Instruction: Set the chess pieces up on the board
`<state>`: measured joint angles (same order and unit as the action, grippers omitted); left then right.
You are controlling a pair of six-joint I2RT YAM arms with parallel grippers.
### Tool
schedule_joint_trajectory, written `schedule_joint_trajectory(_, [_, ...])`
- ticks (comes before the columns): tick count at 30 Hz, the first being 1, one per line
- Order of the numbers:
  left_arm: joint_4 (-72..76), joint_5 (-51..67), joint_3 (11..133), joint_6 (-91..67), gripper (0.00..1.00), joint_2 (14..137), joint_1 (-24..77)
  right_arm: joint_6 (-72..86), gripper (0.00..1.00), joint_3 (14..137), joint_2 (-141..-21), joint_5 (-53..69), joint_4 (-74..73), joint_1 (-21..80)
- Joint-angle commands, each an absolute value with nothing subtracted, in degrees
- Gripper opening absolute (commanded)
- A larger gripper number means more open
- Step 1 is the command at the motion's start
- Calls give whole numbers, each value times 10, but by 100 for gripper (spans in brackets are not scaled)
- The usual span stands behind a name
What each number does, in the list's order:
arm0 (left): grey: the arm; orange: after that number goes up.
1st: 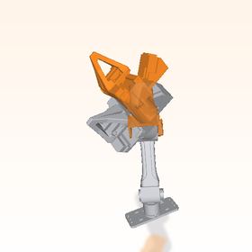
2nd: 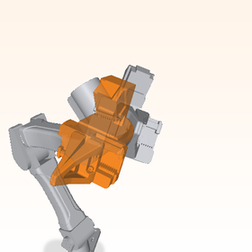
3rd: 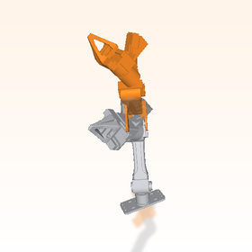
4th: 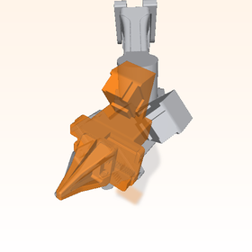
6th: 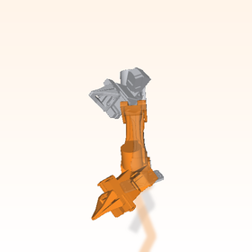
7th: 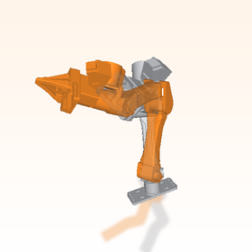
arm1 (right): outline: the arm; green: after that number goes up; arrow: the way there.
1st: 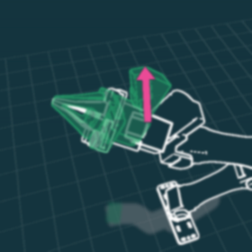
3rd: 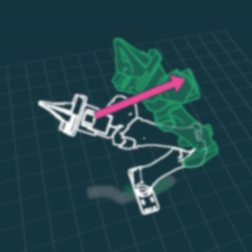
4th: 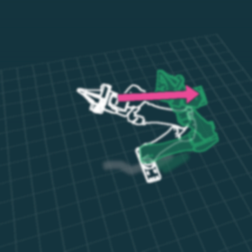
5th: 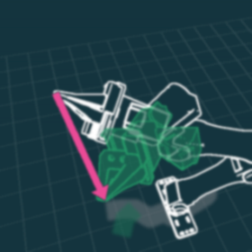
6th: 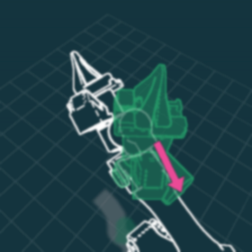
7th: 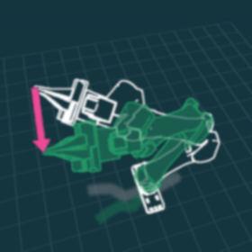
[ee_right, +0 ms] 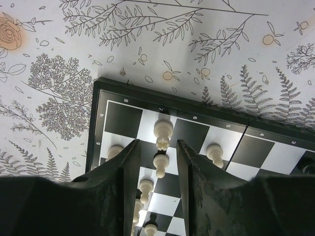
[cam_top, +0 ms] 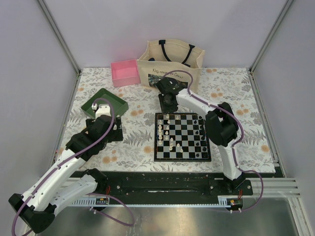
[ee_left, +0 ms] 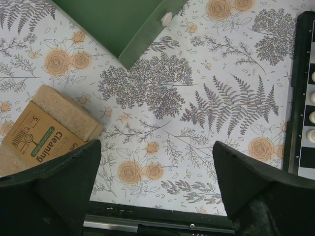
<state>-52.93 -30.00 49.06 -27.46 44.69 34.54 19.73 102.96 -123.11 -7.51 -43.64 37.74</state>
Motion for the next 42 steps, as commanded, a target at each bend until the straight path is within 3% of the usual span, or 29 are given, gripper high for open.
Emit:
schedule_joint_trajectory(1, [-516, -308, 504, -276, 99, 446, 344, 198, 43, 1050, -1237, -74, -442, 373])
schedule_joint_trajectory(10, [-516, -308, 504, -276, 99, 446, 344, 201, 40, 1050, -1243, -72, -438, 369])
schedule_joint_trajectory(18, [-516, -308, 505, -276, 99, 447, 344, 201, 31, 1052, -1247, -67, -436, 368])
schedule_joint_trajectory(24, [-516, -308, 504, -276, 99, 446, 344, 201, 33, 1055, -1250, -66, -440, 367])
schedule_joint_trajectory(34, [-515, -308, 504, -276, 99, 446, 344, 207, 19, 1055, -1238, -47, -432, 370])
schedule_joint_trajectory(42, [-516, -308, 504, -276, 99, 446, 344, 215, 19, 1070, -1246, -38, -425, 384])
